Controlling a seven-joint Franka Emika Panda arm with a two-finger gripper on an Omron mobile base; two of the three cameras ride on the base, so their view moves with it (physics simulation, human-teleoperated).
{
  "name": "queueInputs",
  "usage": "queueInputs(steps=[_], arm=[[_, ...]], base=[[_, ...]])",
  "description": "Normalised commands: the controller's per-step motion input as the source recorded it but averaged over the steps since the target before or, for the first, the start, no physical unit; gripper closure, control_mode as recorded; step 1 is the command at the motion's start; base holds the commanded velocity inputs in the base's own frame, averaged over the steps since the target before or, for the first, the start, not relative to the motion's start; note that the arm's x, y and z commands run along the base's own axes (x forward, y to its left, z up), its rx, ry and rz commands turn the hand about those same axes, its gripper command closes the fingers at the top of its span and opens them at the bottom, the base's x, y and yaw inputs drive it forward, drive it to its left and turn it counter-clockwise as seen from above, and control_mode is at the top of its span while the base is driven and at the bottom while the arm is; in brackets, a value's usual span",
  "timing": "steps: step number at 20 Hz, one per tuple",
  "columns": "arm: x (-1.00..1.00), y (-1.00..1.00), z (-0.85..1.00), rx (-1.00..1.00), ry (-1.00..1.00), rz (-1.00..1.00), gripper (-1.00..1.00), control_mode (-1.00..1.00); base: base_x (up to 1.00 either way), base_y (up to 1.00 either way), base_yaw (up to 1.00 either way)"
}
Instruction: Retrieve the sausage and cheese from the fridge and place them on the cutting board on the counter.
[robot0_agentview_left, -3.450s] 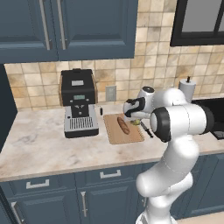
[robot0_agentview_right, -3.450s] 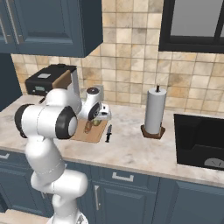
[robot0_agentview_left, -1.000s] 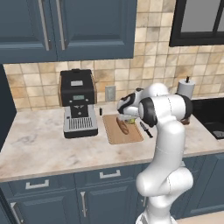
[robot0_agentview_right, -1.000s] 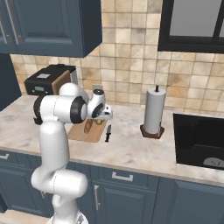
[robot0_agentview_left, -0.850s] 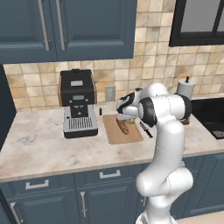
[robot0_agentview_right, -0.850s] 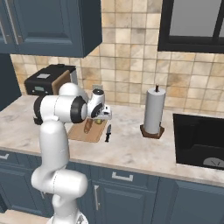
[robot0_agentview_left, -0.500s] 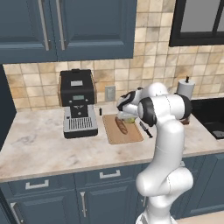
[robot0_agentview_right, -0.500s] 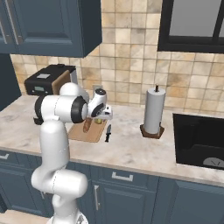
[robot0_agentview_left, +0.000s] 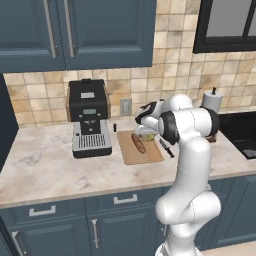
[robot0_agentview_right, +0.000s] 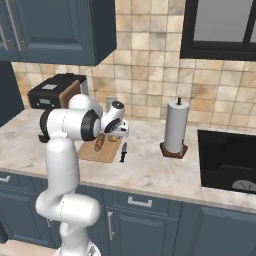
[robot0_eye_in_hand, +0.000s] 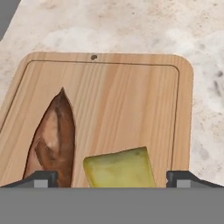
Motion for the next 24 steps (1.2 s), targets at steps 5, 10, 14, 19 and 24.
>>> queueInputs(steps=[5, 10, 14, 19, 24], arm=[[-0.26, 0.02, 0.0, 0.01, 0.0, -0.02, -1.0, -1.0], [-0.37, 0.06, 0.0, 0.0, -0.02, -0.04, -1.0, -1.0], [-0.02, 0.06, 0.16, 0.0, -0.05, -0.04, -1.0, -1.0], [-0.13, 0.03, 0.62, 0.0, -0.09, -0.04, -1.0, -1.0], [-0.82, -0.01, 0.53, 0.0, -0.05, -0.04, -1.0, -1.0]], base=[[0.0, 0.0, 0.0], [0.0, 0.0, 0.0], [0.0, 0.0, 0.0], [0.0, 0.0, 0.0], [0.0, 0.0, 0.0]])
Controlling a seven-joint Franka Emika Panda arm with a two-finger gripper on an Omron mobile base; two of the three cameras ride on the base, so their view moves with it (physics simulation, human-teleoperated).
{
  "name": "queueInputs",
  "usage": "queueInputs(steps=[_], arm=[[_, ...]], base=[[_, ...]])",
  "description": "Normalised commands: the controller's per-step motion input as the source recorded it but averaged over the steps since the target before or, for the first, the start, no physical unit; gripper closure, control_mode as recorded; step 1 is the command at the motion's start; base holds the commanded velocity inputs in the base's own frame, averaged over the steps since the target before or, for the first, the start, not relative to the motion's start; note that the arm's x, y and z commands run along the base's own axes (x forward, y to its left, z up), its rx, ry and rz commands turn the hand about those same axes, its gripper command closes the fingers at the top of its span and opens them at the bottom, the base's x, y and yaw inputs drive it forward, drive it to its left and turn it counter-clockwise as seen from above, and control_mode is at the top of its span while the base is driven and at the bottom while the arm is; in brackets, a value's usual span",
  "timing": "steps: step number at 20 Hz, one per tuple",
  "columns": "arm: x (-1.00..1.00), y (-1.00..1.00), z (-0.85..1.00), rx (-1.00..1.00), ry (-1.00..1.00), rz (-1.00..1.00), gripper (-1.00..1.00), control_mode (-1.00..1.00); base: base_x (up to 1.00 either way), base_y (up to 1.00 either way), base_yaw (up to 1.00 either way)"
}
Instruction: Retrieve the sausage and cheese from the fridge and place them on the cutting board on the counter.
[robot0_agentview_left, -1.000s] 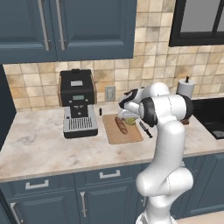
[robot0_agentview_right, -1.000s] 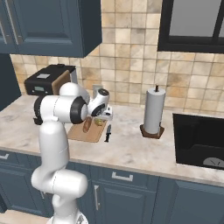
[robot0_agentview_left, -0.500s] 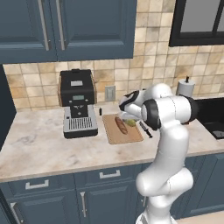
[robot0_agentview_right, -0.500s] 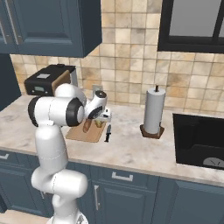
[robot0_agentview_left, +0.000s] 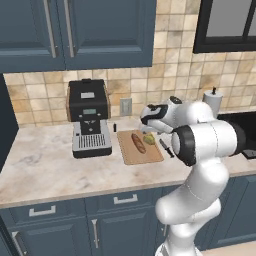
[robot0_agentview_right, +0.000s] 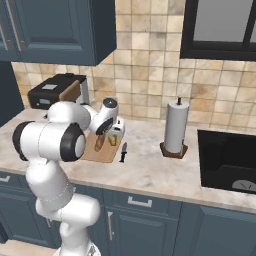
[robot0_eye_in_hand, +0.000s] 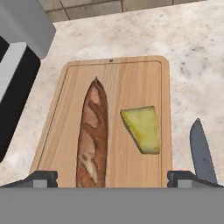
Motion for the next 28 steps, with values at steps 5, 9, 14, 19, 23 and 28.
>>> queueInputs(steps=[5, 9, 14, 19, 23, 28], arm=[[-0.99, -0.01, 0.52, -0.05, -0.05, -0.04, -1.0, -1.0], [-1.0, 0.01, 0.53, -0.07, -0.06, -0.01, -1.0, -1.0], [-1.0, 0.0, 0.69, -0.01, 0.0, -0.03, -1.0, -1.0], [-1.0, 0.0, 0.44, 0.0, -0.04, -0.07, -1.0, -1.0], [-0.99, 0.01, 0.44, 0.0, -0.04, -0.02, -1.0, -1.0], [-0.7, 0.07, 0.35, -0.01, -0.09, 0.0, -1.0, -1.0]], base=[[0.0, 0.0, 0.0], [0.0, 0.0, 0.0], [0.0, 0.0, 0.0], [0.0, 0.0, 0.0], [0.0, 0.0, 0.0], [0.0, 0.0, 0.0]])
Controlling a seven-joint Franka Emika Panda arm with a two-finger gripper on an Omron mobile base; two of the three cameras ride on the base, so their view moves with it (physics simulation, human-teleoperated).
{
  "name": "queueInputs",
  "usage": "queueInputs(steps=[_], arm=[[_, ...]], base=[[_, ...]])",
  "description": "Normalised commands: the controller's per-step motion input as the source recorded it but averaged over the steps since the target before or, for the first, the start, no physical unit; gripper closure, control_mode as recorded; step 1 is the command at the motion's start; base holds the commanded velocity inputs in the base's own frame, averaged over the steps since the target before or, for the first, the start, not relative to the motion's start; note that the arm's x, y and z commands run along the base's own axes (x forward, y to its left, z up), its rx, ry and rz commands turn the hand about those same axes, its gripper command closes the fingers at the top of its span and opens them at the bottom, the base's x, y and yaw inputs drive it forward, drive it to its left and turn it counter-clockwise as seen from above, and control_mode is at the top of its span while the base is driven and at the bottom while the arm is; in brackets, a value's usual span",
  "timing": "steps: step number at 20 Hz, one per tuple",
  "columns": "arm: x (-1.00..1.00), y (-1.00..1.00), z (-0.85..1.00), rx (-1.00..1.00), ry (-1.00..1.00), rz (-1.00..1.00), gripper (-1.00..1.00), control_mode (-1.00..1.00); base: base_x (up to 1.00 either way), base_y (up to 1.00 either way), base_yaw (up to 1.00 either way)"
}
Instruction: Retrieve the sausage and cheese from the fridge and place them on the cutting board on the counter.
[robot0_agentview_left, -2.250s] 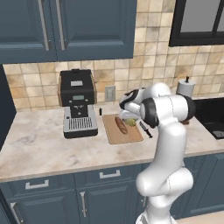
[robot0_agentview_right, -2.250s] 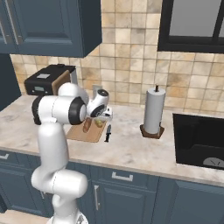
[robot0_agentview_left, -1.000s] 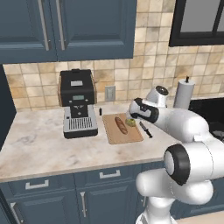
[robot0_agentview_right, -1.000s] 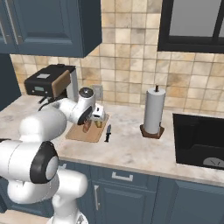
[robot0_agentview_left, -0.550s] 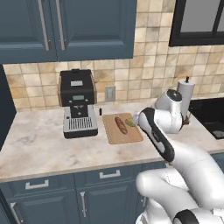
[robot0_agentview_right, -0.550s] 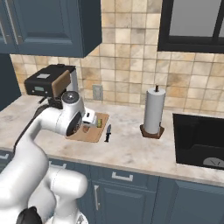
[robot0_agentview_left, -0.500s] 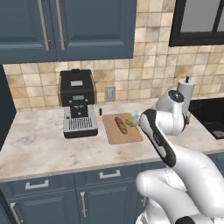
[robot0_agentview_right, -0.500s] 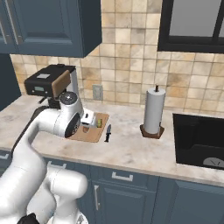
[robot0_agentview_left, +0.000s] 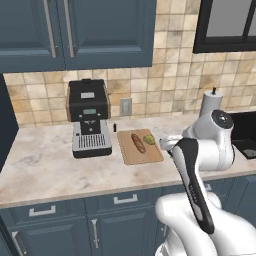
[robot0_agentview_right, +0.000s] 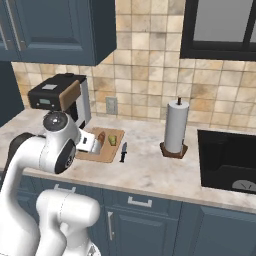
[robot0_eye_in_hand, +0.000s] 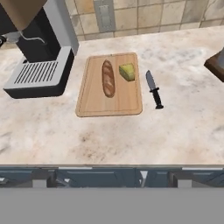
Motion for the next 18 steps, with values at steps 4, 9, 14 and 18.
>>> queueInputs(steps=[4, 9, 14, 18], arm=[[-0.08, 0.0, 0.07, 0.0, -0.02, 0.0, -1.0, -1.0], [0.0, 0.0, 0.0, 0.0, 0.0, 0.0, -1.0, -1.0], [0.0, 0.0, 0.0, 0.0, 0.0, 0.0, -1.0, -1.0], [0.0, 0.0, 0.0, 0.0, 0.0, 0.0, -1.0, 1.0]], base=[[0.0, 0.0, 0.0], [0.0, 0.0, 0.0], [0.0, 0.0, 0.0], [0.0, 0.0, 0.0]])
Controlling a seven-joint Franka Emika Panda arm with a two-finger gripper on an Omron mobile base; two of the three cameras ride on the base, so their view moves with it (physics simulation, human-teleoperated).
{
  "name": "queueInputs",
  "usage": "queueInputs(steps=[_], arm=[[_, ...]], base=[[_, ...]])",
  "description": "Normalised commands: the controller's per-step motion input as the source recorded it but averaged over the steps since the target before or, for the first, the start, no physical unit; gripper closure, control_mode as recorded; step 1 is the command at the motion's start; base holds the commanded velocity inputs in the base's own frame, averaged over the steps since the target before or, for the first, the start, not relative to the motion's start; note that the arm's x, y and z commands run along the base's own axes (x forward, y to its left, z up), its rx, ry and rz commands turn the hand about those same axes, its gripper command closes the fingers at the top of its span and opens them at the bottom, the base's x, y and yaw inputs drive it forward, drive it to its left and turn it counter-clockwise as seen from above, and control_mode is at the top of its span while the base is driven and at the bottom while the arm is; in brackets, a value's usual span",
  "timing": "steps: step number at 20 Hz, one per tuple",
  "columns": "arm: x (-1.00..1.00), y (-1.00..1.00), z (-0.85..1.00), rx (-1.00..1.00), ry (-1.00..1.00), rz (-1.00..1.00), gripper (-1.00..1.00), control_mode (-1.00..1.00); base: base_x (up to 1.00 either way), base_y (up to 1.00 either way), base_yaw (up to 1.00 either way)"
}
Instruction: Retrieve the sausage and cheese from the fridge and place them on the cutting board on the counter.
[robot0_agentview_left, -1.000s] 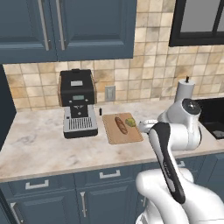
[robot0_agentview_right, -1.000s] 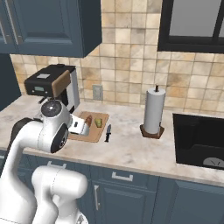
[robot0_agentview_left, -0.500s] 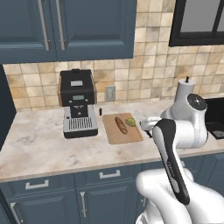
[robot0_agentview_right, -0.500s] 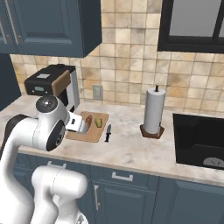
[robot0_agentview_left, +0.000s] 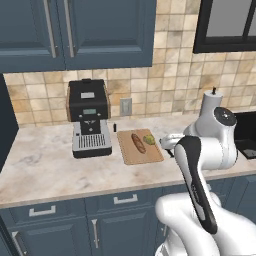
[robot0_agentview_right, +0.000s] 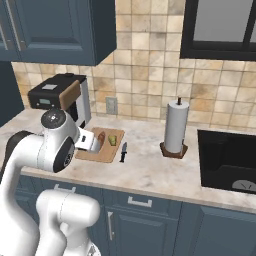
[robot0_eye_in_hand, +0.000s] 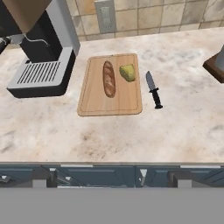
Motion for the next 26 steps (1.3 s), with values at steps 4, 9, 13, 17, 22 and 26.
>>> queueInputs(steps=[4, 9, 13, 17, 22, 26], arm=[[0.0, 0.0, 0.0, 0.0, 0.0, 0.0, -1.0, 1.0], [0.0, 0.0, 0.0, 0.0, 0.0, 0.0, -1.0, 1.0], [0.0, 0.0, 0.0, 0.0, 0.0, 0.0, -1.0, 1.0], [0.0, 0.0, 0.0, 0.0, 0.0, 0.0, -1.0, 1.0], [0.0, 0.0, 0.0, 0.0, 0.0, 0.0, -1.0, 1.0], [0.0, 0.0, 0.0, 0.0, 0.0, 0.0, -1.0, 1.0]], base=[[0.0, 0.0, 0.0], [0.0, 0.0, 0.0], [-0.83, -0.11, -0.02], [-0.61, -0.12, -0.25], [0.03, -0.01, -0.64], [0.11, 0.0, -0.76]])
